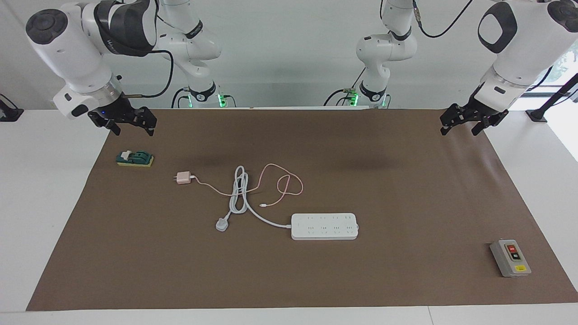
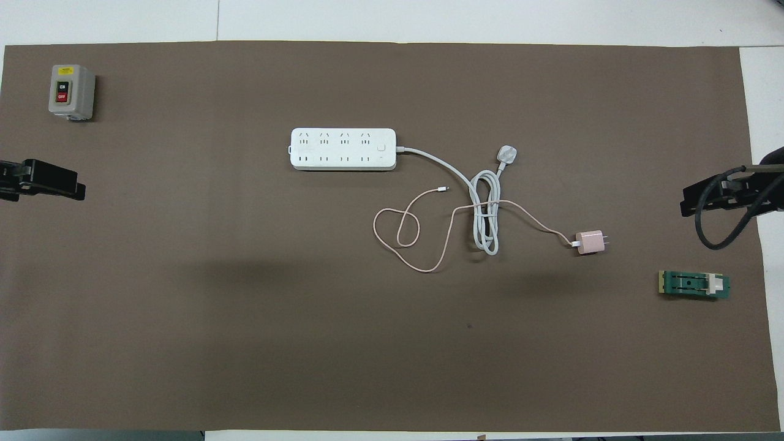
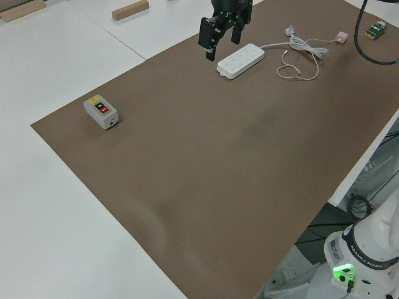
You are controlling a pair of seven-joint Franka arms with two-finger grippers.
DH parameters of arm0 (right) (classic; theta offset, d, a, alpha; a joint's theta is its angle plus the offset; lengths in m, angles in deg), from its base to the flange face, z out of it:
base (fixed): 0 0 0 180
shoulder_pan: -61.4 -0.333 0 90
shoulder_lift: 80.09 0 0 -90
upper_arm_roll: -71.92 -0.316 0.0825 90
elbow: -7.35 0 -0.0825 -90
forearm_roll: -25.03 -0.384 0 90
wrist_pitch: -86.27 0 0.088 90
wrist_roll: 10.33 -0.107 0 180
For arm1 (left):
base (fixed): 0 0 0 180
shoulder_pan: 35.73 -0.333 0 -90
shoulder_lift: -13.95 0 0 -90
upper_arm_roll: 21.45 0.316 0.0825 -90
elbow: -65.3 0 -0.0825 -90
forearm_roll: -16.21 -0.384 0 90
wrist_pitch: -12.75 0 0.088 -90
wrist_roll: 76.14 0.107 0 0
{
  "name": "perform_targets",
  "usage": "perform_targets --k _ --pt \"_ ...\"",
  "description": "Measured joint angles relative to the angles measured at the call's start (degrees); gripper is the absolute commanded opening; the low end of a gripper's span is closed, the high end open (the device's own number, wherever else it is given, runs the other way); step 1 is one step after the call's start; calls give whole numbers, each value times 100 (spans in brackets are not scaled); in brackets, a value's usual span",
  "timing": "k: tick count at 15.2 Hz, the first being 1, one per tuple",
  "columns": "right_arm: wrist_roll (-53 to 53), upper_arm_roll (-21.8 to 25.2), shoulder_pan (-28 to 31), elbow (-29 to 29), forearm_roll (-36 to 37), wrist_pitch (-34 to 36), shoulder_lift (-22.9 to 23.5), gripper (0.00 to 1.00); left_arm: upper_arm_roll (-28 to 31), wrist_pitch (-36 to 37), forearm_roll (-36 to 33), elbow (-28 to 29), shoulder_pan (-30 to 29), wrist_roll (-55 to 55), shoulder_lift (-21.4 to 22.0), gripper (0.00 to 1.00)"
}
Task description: Plug charger into power strip
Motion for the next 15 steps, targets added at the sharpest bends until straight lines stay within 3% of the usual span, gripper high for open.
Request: perform_targets --k 15 --pt "0 -55 0 -18 0 280 4 100 0 0 0 0 0 0 0 100"
